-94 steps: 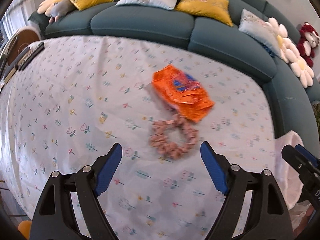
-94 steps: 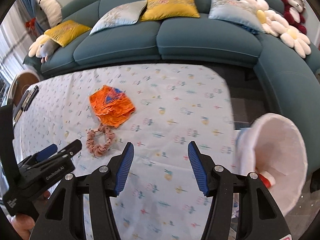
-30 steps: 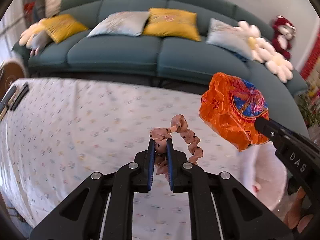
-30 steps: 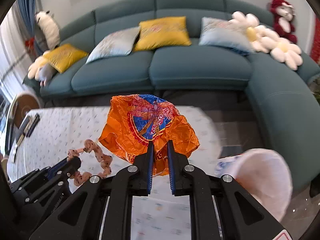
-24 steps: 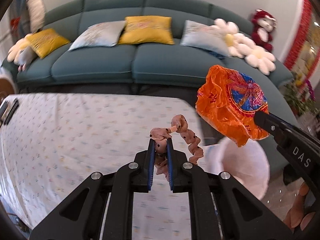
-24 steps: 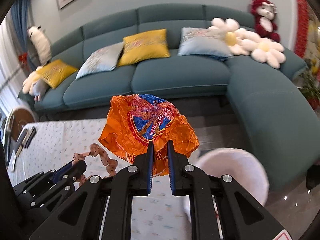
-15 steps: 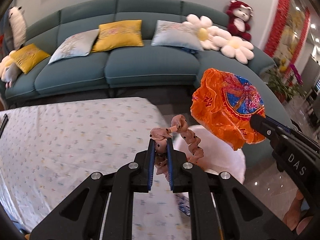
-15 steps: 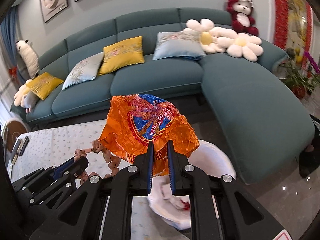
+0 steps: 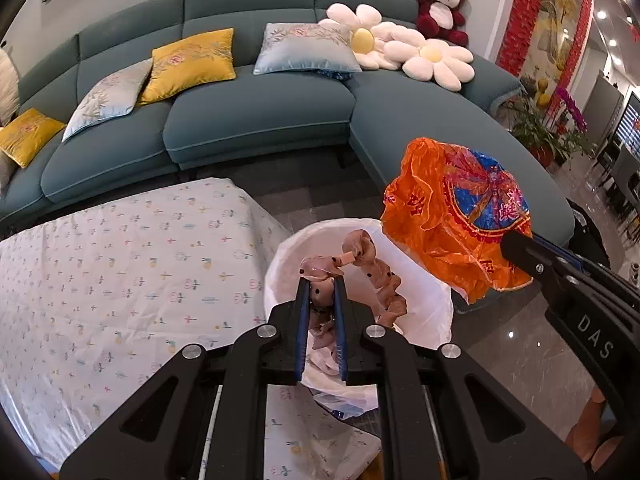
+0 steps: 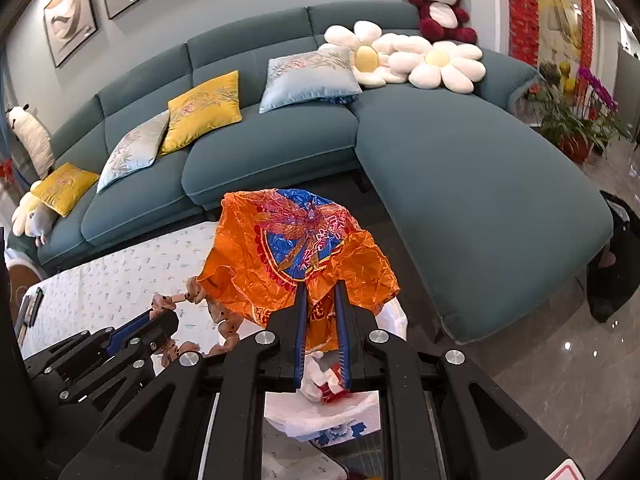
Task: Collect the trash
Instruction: 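Carry both tools over the wastebasket and open the left tool to drop the pink ribbon, then open the right tool to drop the orange bag into the wastebasket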
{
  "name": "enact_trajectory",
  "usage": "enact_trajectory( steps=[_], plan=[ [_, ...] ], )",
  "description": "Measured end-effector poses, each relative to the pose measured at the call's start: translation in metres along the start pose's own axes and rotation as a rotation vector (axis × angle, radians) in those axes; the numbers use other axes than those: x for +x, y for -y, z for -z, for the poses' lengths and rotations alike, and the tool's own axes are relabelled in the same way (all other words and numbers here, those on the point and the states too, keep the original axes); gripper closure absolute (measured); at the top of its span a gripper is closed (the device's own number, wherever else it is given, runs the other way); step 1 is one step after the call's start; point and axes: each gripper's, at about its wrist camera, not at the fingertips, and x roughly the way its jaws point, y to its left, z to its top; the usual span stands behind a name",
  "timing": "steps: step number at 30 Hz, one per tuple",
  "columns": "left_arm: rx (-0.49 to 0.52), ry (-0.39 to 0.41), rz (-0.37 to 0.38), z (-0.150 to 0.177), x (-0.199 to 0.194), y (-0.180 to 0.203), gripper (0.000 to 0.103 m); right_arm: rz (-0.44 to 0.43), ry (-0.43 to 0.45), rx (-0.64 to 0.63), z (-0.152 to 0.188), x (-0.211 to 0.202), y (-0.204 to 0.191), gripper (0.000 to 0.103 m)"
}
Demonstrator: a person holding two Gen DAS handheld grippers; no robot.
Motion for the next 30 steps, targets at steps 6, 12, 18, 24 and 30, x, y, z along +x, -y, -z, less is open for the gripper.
enact_trajectory(
  steps=[6, 12, 18, 24, 30],
  plan=[
    [0.009, -0.022, 0.019, -0.001, 0.017, 0.011, 0.089, 0.007, -0.023, 0.022, 0.004, 0.015, 0.014, 0.09],
    [0.006, -0.032, 0.011, 0.001, 0.029, 0.015, 0.081, 0.013, -0.044, 0.032, 0.007, 0.028, 0.02, 0.09],
    [-0.026, -0.035, -0.005, 0.003, 0.036, 0.008, 0.054, 0.012, -0.064, 0.04, 0.01, 0.039, 0.022, 0.09],
    [-0.078, -0.045, -0.014, 0.004, 0.038, -0.011, 0.05, 0.005, -0.079, 0.038, 0.01, 0.048, 0.017, 0.09],
    [-0.091, -0.042, -0.033, 0.003, 0.036, -0.02, 0.046, -0.006, -0.093, 0.02, 0.011, 0.052, 0.007, 0.086]
  ],
)
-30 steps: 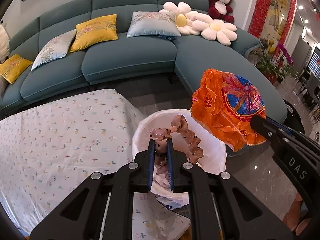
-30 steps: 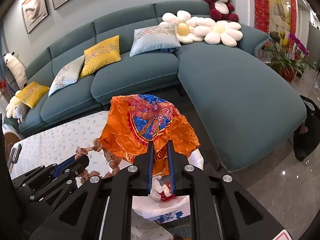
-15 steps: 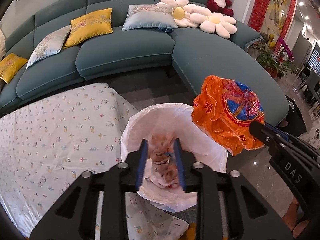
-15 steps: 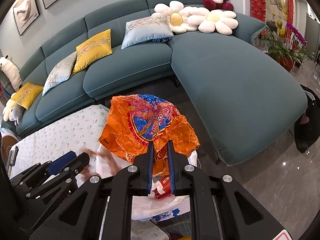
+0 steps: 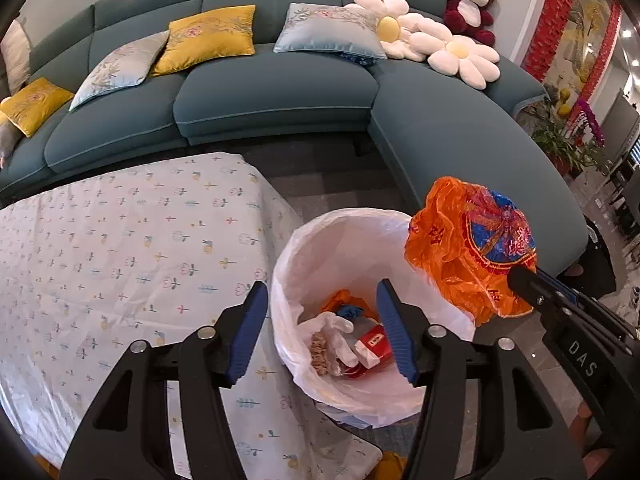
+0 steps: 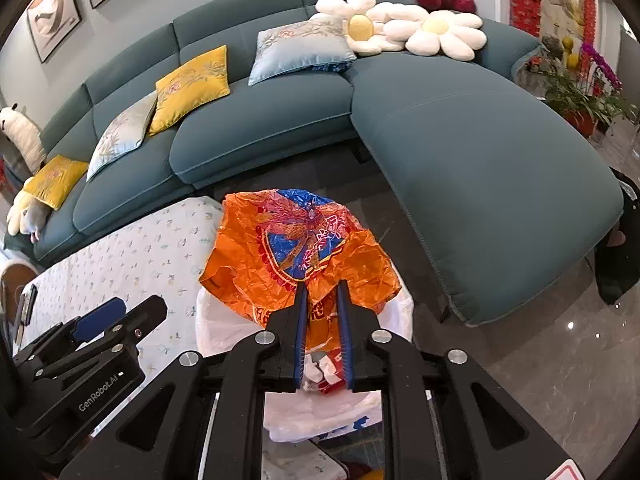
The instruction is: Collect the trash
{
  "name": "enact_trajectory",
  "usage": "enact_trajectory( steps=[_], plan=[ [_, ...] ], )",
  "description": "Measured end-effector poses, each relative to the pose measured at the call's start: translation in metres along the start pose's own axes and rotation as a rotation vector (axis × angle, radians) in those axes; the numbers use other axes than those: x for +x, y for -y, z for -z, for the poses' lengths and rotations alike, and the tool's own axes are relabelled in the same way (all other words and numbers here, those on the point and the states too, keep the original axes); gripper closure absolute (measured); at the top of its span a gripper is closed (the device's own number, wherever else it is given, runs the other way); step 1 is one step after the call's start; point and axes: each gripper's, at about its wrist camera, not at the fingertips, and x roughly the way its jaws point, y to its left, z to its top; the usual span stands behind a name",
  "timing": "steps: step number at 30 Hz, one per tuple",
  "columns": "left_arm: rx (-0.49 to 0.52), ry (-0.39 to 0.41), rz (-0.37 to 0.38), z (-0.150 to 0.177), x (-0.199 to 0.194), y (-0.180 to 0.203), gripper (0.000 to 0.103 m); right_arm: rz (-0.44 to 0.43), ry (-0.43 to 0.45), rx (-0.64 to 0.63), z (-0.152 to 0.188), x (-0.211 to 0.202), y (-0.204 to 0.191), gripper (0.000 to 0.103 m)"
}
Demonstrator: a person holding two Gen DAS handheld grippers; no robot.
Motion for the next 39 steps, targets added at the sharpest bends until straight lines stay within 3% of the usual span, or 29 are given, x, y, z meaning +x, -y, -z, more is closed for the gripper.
enact_trajectory(
  steps=[11, 16, 18, 29, 39],
  plan=[
    [-0.007, 0.011, -0.032, 0.001, -0.006, -0.011, 0.04, -0.01, 0.014, -0.057, -0.002, -0.006, -0.019, 0.069],
    [-0.018, 0.021, -0.048, 0.004, -0.013, -0.016, 0.036, 0.003, 0.032, -0.071, 0.0, -0.014, -0.025, 0.048],
    [-0.025, 0.027, -0.058, 0.005, -0.017, -0.019, 0.03, -0.002, 0.032, -0.067, -0.001, -0.015, -0.026, 0.042],
    [-0.028, 0.046, -0.117, 0.019, -0.037, -0.031, 0.015, 0.037, 0.047, -0.148, 0.016, -0.034, -0.035, 0.027],
    [-0.029, 0.039, -0.165, 0.036, -0.041, -0.042, 0.014, 0.069, 0.049, -0.178, 0.035, -0.044, -0.035, 0.018]
  ],
)
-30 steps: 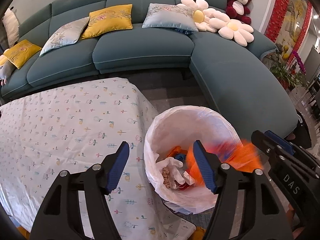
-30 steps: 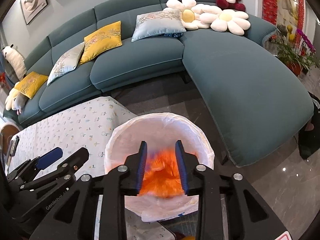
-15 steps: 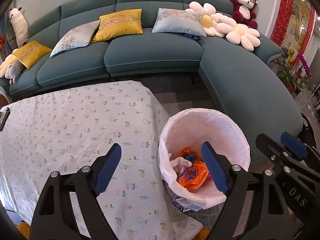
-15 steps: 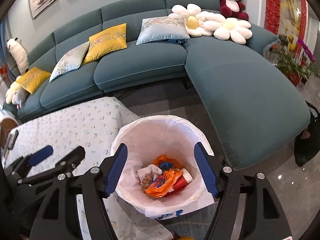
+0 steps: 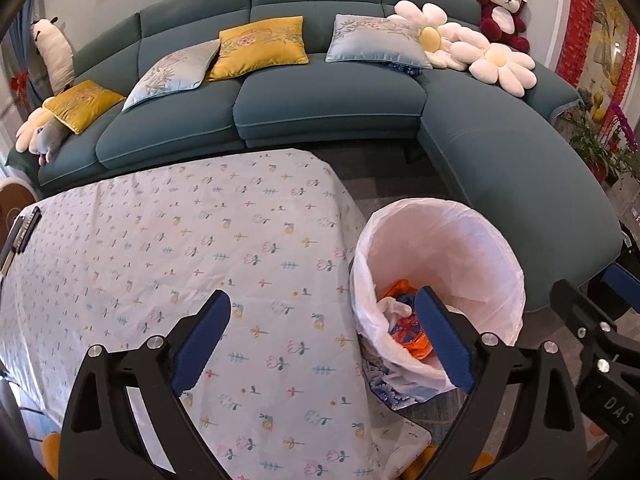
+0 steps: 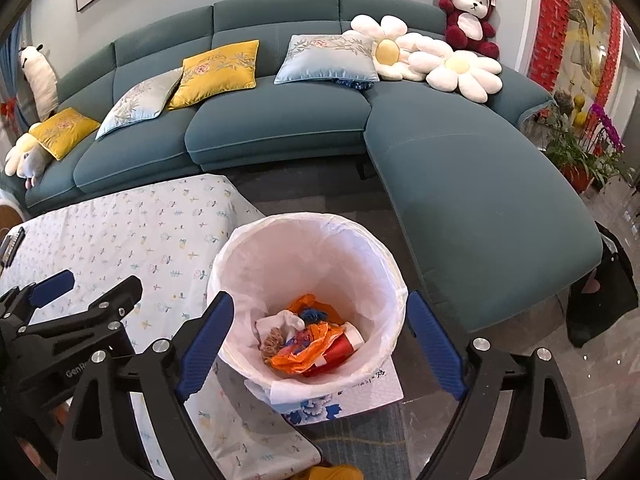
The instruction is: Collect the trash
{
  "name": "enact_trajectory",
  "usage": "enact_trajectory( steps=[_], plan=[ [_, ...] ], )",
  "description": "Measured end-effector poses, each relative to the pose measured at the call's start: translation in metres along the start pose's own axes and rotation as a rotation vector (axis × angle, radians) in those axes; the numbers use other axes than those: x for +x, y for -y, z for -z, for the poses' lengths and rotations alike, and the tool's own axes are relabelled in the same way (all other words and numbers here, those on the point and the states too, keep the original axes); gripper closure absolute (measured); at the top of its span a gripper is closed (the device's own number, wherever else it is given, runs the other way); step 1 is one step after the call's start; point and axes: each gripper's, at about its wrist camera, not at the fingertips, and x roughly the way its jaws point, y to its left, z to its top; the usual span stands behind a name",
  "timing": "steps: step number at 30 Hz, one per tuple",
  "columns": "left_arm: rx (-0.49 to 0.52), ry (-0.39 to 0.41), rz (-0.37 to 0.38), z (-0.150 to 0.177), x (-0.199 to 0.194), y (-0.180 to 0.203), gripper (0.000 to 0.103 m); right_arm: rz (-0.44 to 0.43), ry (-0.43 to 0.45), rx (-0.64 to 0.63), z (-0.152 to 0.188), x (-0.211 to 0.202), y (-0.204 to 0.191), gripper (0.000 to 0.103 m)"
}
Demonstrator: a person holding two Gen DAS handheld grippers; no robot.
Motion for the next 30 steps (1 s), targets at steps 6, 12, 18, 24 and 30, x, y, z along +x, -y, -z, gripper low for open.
enact_trajectory(
  steps=[6, 12, 18, 24, 30],
  plan=[
    [-0.006, -0.011, -0.008, 0.009, 0.003, -0.005, 0.013, -0.009, -0.018, 0.012, 0.011, 0.002, 0.002, 0.015],
    [0.002, -0.031, -0.003, 0.019, 0.007, -0.003, 0.013, -0.011, -0.032, -0.013, 0.021, 0.002, 0.001, 0.007],
    [0.004, -0.058, 0.018, 0.025, 0.013, 0.001, 0.013, -0.01, -0.048, -0.022, 0.027, 0.004, 0.002, 0.007],
    [0.018, -0.058, 0.022, 0.026, 0.013, 0.006, 0.013, -0.015, -0.061, -0.026, 0.031, 0.008, 0.003, 0.007],
    [0.026, -0.072, 0.019, 0.03, 0.017, 0.012, 0.013, -0.015, -0.069, -0.026, 0.036, 0.011, 0.005, 0.007]
  ],
)
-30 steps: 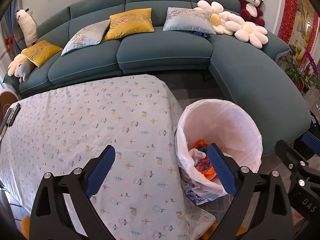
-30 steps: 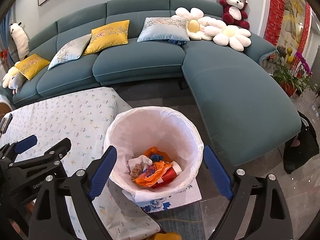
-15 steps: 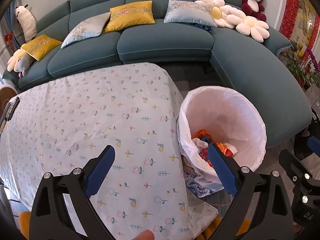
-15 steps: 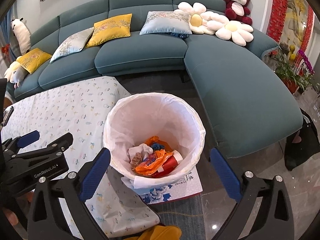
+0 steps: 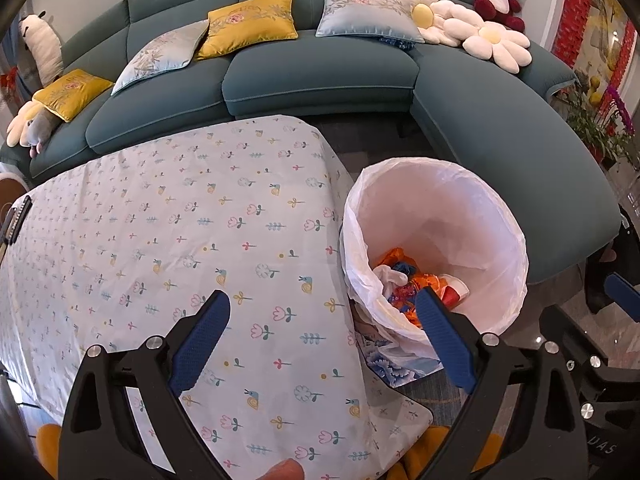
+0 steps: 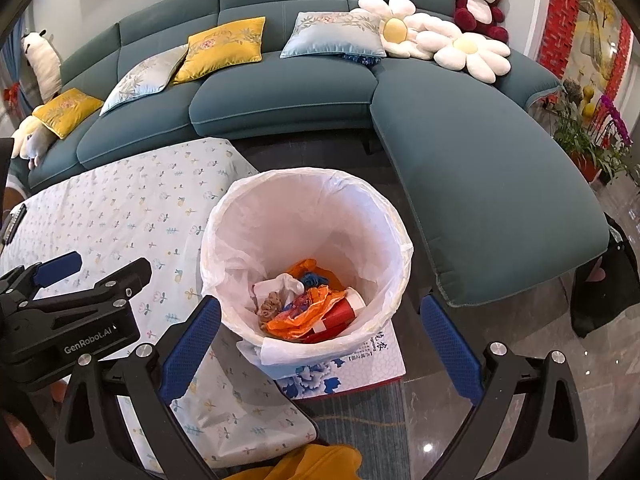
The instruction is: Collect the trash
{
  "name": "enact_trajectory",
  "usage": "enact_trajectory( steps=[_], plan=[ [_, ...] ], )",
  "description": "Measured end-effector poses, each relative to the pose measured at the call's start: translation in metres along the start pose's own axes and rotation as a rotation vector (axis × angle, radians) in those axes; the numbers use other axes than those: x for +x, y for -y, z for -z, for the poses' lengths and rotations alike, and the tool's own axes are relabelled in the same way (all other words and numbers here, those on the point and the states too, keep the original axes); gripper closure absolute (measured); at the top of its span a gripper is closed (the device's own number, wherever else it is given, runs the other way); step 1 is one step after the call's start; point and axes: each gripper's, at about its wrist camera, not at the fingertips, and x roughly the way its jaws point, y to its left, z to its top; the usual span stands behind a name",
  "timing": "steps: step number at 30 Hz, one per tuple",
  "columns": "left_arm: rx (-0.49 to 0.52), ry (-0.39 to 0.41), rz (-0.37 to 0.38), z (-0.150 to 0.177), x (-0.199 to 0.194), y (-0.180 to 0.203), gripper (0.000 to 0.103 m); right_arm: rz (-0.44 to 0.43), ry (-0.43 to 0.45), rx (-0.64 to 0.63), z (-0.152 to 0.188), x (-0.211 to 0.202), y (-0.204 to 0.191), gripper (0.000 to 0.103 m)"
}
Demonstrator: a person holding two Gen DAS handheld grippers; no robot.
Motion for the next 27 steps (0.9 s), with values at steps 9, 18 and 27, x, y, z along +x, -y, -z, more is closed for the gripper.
enact_trajectory(
  steps=[9, 18, 27],
  plan=[
    [0.018, -0.021, 0.006, 0.006, 0.005, 0.009, 0.013, 0.004, -0.012, -0.005, 0.004, 0.006, 0.002, 0.007],
    [0.042, -0.046, 0.014, 0.013, 0.01, 0.016, 0.013, 0.009, -0.028, -0.006, 0.011, 0.011, 0.004, 0.007],
    [0.055, -0.059, 0.015, 0.017, 0.012, 0.018, 0.013, 0.016, -0.036, -0.006, 0.014, 0.013, 0.006, 0.007]
  ],
)
